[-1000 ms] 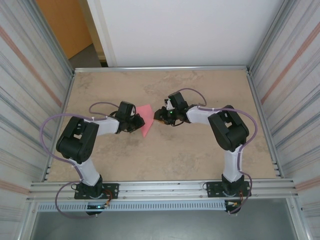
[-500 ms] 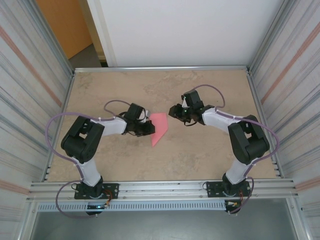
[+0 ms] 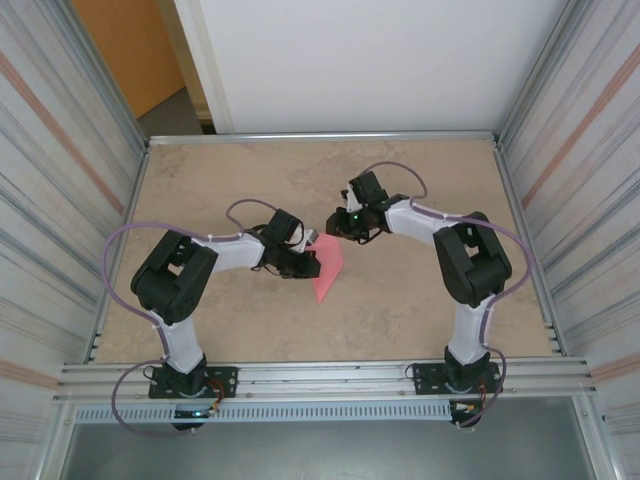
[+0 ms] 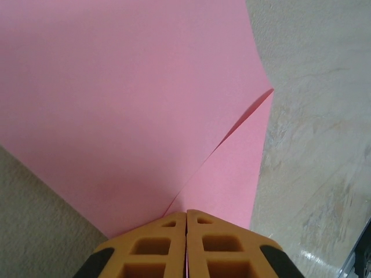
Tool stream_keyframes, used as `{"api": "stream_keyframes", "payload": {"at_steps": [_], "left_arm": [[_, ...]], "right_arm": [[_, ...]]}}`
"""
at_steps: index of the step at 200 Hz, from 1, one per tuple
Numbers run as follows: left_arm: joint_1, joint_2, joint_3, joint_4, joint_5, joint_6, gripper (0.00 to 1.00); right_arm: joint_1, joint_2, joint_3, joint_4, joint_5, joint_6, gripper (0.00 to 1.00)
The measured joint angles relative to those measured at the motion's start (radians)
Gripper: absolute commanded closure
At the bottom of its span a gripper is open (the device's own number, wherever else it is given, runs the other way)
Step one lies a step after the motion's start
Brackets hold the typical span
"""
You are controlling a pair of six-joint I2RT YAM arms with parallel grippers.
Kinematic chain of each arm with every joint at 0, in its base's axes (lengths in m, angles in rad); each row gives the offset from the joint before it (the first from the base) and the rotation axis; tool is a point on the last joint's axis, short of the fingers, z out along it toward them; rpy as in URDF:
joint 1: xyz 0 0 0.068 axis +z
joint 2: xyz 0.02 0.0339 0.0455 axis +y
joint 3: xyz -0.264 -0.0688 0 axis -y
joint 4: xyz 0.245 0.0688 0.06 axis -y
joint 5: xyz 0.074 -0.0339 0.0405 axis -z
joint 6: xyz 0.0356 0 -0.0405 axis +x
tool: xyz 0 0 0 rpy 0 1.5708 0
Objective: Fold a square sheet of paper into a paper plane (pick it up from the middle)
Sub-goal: Fold the wing for the fifth time at the center of the table.
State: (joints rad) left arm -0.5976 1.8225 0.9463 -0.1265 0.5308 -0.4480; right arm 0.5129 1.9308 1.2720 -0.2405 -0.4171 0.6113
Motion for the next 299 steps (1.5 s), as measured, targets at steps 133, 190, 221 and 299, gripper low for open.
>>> {"api": "stream_keyframes", "payload": {"at_steps": [133, 190, 221, 299], "left_arm": [[0.002, -0.071, -0.001, -0.015, -0.034, -0.058, 0.79], [-0.039, -0.265, -0.107, 0.027, -0.113, -0.27, 0.81], [-0.058, -0.276, -0.159, 0.078, -0.101, -0.383, 0.81], [-0.093, -0.248, -0.139, 0.131, -0.066, -0.436, 0.86]], "right_arm": [[0.016, 0.103, 0.049, -0.094, 0.099, 0.029, 0.77], [0.018, 0.002, -0.069, -0.083, 0.27, 0.227, 0.75], [0.031, -0.007, -0.081, -0.073, 0.309, 0.309, 0.76], [0.033, -0.012, -0.09, -0.064, 0.329, 0.395, 0.76]]}}
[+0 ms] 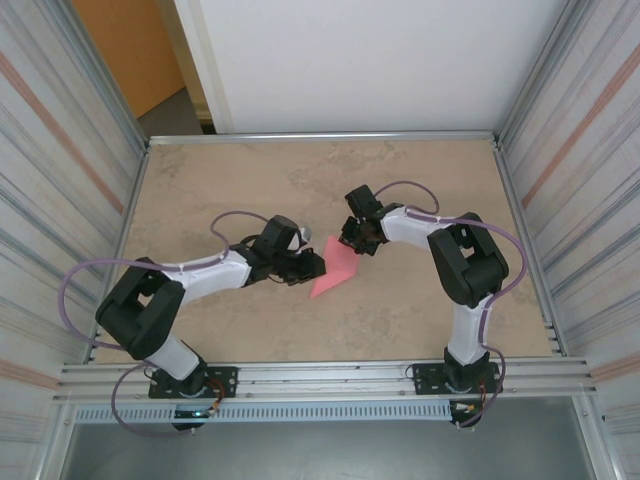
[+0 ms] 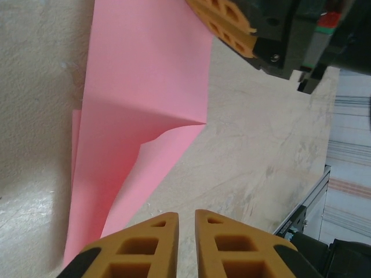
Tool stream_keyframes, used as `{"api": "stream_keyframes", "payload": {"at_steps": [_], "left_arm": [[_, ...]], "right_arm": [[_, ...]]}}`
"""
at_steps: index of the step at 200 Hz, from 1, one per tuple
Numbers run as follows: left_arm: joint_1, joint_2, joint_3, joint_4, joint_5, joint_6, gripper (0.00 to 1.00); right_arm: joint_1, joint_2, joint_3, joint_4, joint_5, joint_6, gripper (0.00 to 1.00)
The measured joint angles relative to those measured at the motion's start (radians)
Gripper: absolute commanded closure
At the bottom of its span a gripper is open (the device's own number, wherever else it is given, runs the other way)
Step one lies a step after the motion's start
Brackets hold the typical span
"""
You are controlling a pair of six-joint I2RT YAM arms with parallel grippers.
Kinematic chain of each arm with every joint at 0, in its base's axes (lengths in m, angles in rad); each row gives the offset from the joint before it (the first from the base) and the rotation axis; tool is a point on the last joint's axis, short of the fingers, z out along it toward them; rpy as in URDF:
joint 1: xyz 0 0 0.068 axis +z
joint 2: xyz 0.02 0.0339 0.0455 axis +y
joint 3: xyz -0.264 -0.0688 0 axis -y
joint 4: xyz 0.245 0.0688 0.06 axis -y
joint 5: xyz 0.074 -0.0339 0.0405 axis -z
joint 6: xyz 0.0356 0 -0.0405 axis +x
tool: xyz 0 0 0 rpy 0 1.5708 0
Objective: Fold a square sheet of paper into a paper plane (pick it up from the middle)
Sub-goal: Fold the wing for the fifth time at the center of the table.
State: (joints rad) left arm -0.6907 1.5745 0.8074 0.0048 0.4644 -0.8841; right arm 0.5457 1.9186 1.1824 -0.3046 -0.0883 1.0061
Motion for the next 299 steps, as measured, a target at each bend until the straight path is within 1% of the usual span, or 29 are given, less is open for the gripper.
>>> {"api": "stream_keyframes", "payload": {"at_steps": [40, 87, 123, 157, 193, 212, 223, 267, 299], "left_arm": [[-0.001, 0.065, 0.043, -0.03, 0.002, -0.005, 0.89], [0.004, 0.104, 0.091, -0.047, -0.066, -0.004, 0.91], [0.011, 0.153, 0.107, -0.057, -0.086, -0.005, 0.92], [0.028, 0.188, 0.111, -0.083, -0.095, -0.005, 0.92], [0.049, 0.213, 0.111, -0.087, -0.095, -0.011, 0.92], [0.055, 0.223, 0.117, -0.087, -0.089, -0.012, 0.92], [0.057, 0.227, 0.12, -0.087, -0.085, -0.013, 0.92], [0.077, 0.232, 0.119, -0.079, -0.051, -0.034, 0.92], [0.113, 0.234, 0.08, -0.013, 0.019, -0.075, 0.92]], "right_arm": [[-0.001, -0.006, -0.011, 0.013, 0.002, 0.019, 0.75], [-0.005, -0.016, -0.036, 0.045, -0.009, 0.048, 0.75], [-0.009, -0.02, -0.045, 0.058, -0.018, 0.061, 0.74], [-0.014, -0.025, -0.049, 0.068, -0.035, 0.064, 0.69], [-0.03, -0.045, -0.06, 0.061, -0.068, 0.055, 0.54], [-0.043, -0.079, -0.084, 0.063, -0.078, 0.05, 0.49], [-0.053, -0.115, -0.109, 0.065, -0.093, 0.047, 0.48], [-0.095, -0.279, -0.237, 0.104, -0.16, 0.032, 0.47], [-0.093, -0.323, -0.341, 0.139, -0.251, 0.038, 0.47]]}}
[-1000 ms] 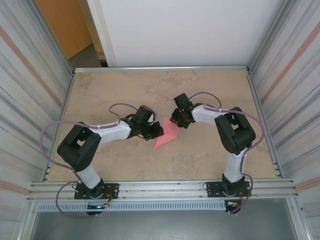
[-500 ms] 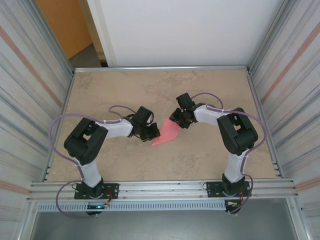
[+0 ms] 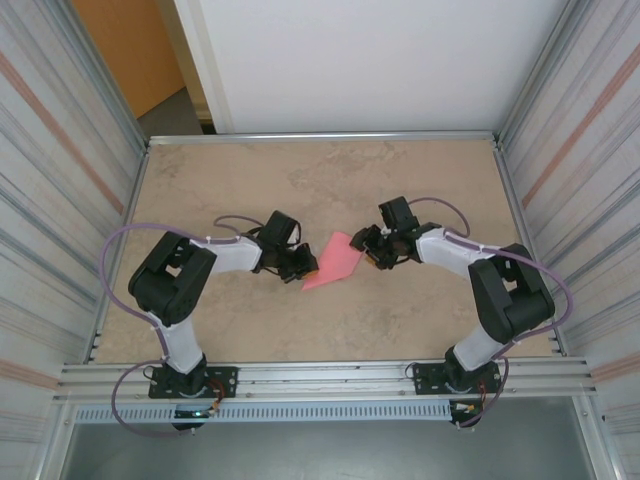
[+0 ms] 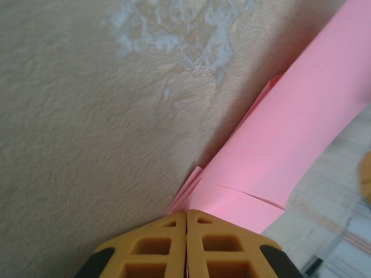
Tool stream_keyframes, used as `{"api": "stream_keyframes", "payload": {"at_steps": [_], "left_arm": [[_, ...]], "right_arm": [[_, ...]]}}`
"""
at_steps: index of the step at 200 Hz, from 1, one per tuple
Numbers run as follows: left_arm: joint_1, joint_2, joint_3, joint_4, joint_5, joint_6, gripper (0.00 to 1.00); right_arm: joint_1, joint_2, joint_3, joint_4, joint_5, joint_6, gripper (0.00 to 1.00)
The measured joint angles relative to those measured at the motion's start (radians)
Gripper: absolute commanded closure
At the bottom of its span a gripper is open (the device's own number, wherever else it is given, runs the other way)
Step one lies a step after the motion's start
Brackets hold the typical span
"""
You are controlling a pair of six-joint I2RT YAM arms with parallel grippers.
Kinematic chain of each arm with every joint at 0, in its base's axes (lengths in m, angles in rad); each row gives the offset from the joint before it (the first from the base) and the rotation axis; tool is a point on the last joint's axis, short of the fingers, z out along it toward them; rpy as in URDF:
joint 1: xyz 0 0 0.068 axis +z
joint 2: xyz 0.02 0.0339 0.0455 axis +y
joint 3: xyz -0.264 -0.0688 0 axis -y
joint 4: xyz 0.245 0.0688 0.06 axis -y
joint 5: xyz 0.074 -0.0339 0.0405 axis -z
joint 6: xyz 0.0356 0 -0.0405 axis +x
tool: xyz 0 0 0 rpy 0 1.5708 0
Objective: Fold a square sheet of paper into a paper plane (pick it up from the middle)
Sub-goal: Fold the wing for the fifth time at the center of the table.
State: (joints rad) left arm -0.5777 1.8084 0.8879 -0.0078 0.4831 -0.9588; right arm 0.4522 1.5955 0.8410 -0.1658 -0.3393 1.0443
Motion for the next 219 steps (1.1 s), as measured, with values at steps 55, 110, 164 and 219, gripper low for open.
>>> {"api": "stream_keyframes", "payload": {"at_steps": [55, 110, 164, 219], "left_arm": [[0.035, 0.011, -0.033, 0.07, 0.083, -0.046, 0.92], [0.04, 0.014, -0.034, 0.076, 0.095, -0.053, 0.92], [0.04, 0.015, -0.038, 0.084, 0.099, -0.055, 0.92], [0.04, 0.015, -0.04, 0.088, 0.101, -0.06, 0.92]], "right_arm": [[0.036, -0.006, -0.08, 0.056, -0.1, 0.028, 0.51], [0.046, 0.028, -0.08, 0.103, -0.135, 0.061, 0.57], [0.046, 0.068, -0.08, 0.138, -0.167, 0.079, 0.63], [0.046, 0.09, -0.08, 0.178, -0.199, 0.085, 0.66]]}}
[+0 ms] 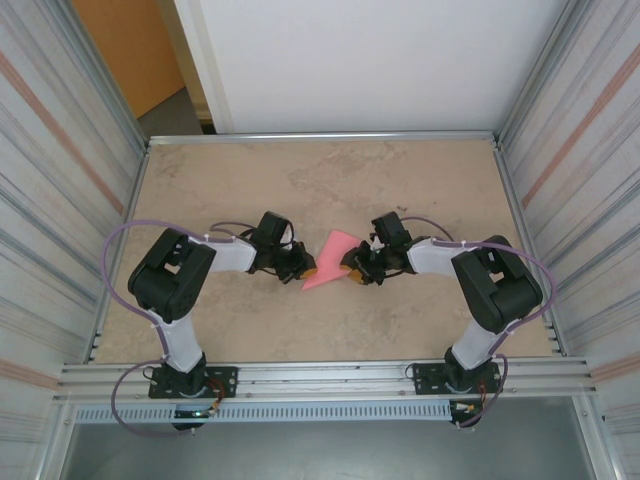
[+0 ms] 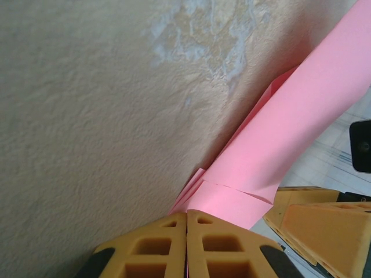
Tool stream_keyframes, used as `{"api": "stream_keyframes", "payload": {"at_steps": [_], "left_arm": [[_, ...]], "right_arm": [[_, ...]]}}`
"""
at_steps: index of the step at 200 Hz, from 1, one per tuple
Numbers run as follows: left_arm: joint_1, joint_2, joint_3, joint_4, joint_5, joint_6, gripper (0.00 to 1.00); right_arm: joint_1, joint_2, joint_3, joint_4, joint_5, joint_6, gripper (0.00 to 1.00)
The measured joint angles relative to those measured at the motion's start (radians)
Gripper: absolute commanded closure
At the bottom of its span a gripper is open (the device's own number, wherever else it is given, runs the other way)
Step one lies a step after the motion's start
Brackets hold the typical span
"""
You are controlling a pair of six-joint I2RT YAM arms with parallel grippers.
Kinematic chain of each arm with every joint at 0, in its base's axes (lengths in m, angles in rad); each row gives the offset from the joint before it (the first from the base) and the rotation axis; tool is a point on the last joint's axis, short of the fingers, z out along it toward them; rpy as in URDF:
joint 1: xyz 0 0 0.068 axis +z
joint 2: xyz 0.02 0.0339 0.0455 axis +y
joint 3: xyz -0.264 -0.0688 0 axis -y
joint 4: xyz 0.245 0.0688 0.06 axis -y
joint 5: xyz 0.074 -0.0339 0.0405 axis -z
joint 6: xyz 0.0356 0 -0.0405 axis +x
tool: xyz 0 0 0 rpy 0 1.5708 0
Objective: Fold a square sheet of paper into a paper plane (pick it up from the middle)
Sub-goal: Fold the wing for the fifth time at the center of the table.
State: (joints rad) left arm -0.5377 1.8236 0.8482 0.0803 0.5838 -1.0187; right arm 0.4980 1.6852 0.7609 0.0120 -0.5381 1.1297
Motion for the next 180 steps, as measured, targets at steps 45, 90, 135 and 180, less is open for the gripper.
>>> {"api": "stream_keyframes", "payload": {"at_steps": [45, 90, 135, 180], "left_arm": [[0.0, 0.0, 0.0, 0.0, 0.0, 0.0, 0.92], [0.0, 0.0, 0.0, 0.001, 0.0, 0.0, 0.92], [0.0, 0.0, -0.002, 0.004, 0.0, 0.0, 0.91], [0.0, -0.006, -0.006, 0.018, -0.001, 0.001, 0.87]], "right_arm": [[-0.001, 0.003, -0.035, 0.122, -0.015, 0.066, 0.68], [-0.003, 0.003, -0.045, 0.153, -0.013, 0.098, 0.7], [-0.003, 0.026, -0.045, 0.197, -0.012, 0.122, 0.75], [-0.002, 0.043, -0.045, 0.209, -0.008, 0.146, 0.94]]}}
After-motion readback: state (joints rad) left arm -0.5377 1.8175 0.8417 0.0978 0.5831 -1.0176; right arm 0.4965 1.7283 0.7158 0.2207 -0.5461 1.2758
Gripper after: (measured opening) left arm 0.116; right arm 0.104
